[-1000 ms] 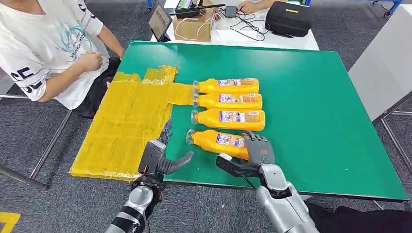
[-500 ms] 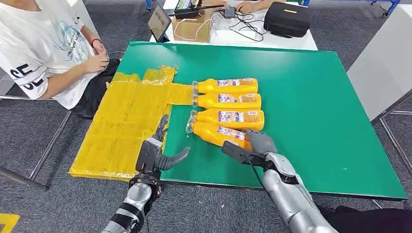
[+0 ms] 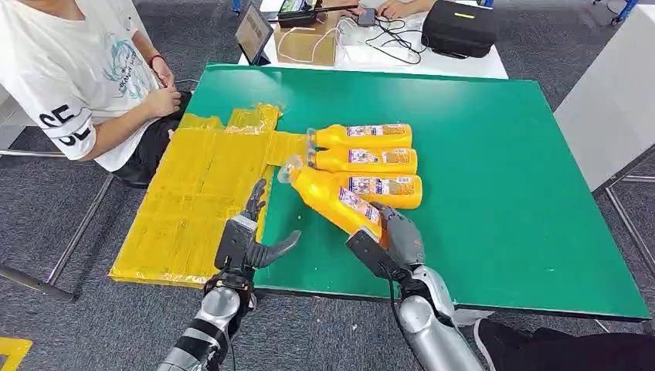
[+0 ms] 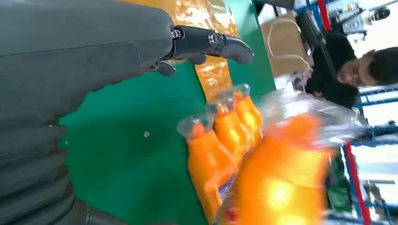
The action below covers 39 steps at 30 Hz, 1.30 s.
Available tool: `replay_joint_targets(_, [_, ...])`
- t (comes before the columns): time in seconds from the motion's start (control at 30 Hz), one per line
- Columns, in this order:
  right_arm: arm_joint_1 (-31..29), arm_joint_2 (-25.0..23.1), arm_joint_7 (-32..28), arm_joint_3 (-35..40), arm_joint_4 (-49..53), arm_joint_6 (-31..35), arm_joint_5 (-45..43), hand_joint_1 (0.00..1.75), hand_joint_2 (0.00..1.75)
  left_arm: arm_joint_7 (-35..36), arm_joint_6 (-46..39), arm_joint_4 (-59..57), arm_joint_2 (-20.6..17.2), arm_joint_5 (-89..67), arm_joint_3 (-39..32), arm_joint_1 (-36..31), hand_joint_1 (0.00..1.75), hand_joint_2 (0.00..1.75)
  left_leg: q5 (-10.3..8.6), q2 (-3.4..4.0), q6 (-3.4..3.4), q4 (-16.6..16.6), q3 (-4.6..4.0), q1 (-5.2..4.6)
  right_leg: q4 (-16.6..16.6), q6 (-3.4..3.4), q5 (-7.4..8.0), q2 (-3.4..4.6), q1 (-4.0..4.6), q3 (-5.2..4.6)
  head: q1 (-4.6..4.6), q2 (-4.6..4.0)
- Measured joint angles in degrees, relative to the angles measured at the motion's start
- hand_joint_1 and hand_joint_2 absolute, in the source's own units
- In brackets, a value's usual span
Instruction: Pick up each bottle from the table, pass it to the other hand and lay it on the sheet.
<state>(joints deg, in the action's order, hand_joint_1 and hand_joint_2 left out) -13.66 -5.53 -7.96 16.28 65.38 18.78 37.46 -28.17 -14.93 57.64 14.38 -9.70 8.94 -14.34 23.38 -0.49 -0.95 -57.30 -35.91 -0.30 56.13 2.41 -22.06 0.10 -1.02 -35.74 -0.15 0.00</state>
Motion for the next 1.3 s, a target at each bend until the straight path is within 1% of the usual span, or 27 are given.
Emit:
replay_joint_targets(0.17, [0.99, -2.51, -1.94, -0.11, 1.85, 1.0, -2.32, 1.75, 1.75, 0.81, 2.06, 0.0, 0.04, 0.91, 0.44, -0.69, 0.0, 1.75, -0.01, 0.0, 0.0, 0.0, 0.0, -0.01, 0.0, 0.01, 0.01, 0.0, -0.01, 0.0, -0.02, 0.0])
replay_joint_targets(0.37, [-0.46, -4.76, -4.09, 0.52, 0.08, 0.7, -5.73, 1.75, 1.75, 3.41, 10.83, 0.0, 0.31, 7.69, 2.05, -1.75, 0.0, 1.75, -0.01, 0.01, 0.0, 0.0, 0.0, -0.01, 0.01, 0.01, 0.01, 0.0, -0.01, 0.0, -0.02, 0.0])
replay_joint_targets(0.43, [-1.42, -5.46, -4.61, 1.03, -1.53, 0.37, -6.18, 1.75, 1.75, 3.69, 12.43, -0.02, 0.33, 9.11, 2.62, -2.25, 0.0, 1.75, -0.01, 0.01, 0.0, 0.0, 0.0, -0.01, 0.01, 0.01, 0.01, 0.0, 0.0, 0.0, 0.0, 0.02])
replay_joint_targets(0.73, [-3.03, -6.47, -5.16, 2.25, -4.87, -0.15, -6.71, 1.75, 1.75, 4.02, 14.09, -0.02, 0.33, 11.34, 3.67, -3.03, 0.0, 1.75, -0.01, 0.0, 0.0, 0.0, -0.03, -0.01, 0.01, 0.01, 0.01, 0.0, -0.01, 0.0, 0.0, 0.02])
replay_joint_targets(0.97, [-5.06, -7.84, -5.33, 5.16, -9.81, -1.68, -6.82, 1.75, 1.75, 5.29, 16.11, 0.18, 0.26, 15.19, 4.02, -3.28, 0.0, 1.75, -0.02, 0.0, 0.0, 0.0, -0.02, 0.0, 0.01, 0.01, 0.01, 0.0, 0.0, -0.01, -0.02, 0.0])
replay_joint_targets(1.1, [-5.81, -9.03, -5.35, 7.19, -12.93, -2.36, -6.51, 1.75, 1.75, 5.66, 15.98, 0.2, 0.22, 15.8, 4.7, -3.34, 0.0, 1.75, -0.02, 0.01, 0.0, 0.0, -0.03, 0.0, 0.01, 0.01, 0.01, 0.0, 0.0, -0.02, -0.02, 0.0])
replay_joint_targets(1.3, [-8.05, -10.82, -4.7, 9.64, -17.9, -1.97, -6.9, 1.75, 1.75, 4.55, 13.42, 0.28, 0.22, 14.99, 5.2, -3.22, 0.0, 1.75, -0.02, -0.01, 0.01, 0.0, -0.03, -0.01, 0.01, 0.01, 0.01, 0.0, -0.01, -0.03, -0.02, 0.0])
